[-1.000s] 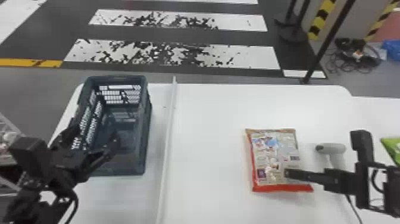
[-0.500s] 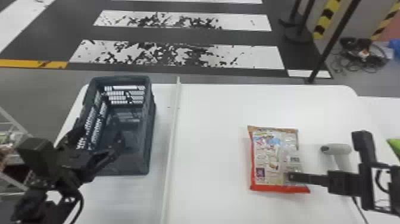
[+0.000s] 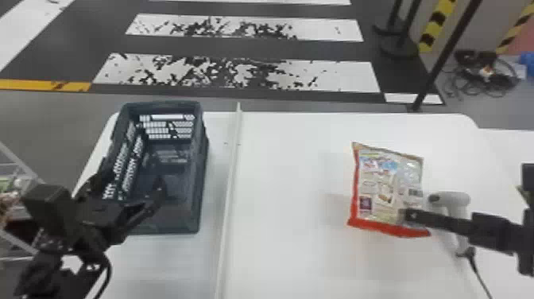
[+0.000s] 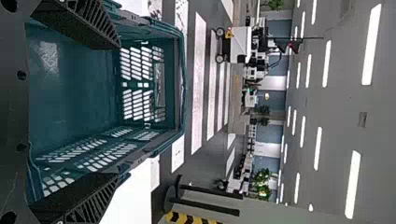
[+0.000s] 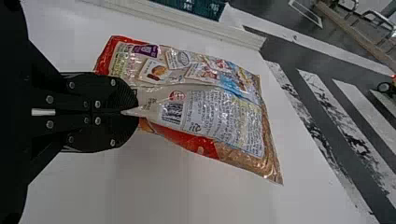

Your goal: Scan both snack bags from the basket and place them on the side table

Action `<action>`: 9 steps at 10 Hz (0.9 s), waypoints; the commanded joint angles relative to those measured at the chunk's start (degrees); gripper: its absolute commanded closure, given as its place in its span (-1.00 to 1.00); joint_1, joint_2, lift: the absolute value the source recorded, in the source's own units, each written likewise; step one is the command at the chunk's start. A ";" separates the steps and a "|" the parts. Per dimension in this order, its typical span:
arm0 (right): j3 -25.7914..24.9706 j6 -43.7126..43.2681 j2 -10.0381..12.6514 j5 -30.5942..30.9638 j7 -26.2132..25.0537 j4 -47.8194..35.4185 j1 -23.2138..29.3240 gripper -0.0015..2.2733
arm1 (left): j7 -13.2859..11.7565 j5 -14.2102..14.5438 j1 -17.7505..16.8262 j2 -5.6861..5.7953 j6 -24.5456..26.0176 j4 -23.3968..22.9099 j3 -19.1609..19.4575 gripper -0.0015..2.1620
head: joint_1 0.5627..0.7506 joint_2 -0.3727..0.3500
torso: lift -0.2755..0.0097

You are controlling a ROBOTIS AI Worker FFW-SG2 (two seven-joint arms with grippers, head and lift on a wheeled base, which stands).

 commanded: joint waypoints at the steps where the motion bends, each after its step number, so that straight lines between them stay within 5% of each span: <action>1: -5.40 1.20 0.06 -2.53 -1.73 -0.93 -1.58 0.98 | -0.02 0.00 0.22 -0.02 0.00 -0.23 0.09 -1.00 | 0.41 -0.02 | 0.41; 4: -13.92 0.50 -1.44 -4.46 -8.85 1.44 -5.80 0.98 | -0.02 0.00 0.22 0.24 0.00 -0.32 0.09 -1.00 | 0.41 -0.31 | 0.41; 9: -19.90 -16.20 -0.82 -6.57 -32.05 11.11 -7.30 0.98 | -0.02 0.00 -0.13 0.42 0.35 -0.23 0.09 -1.00 | 0.41 -0.81 | 0.41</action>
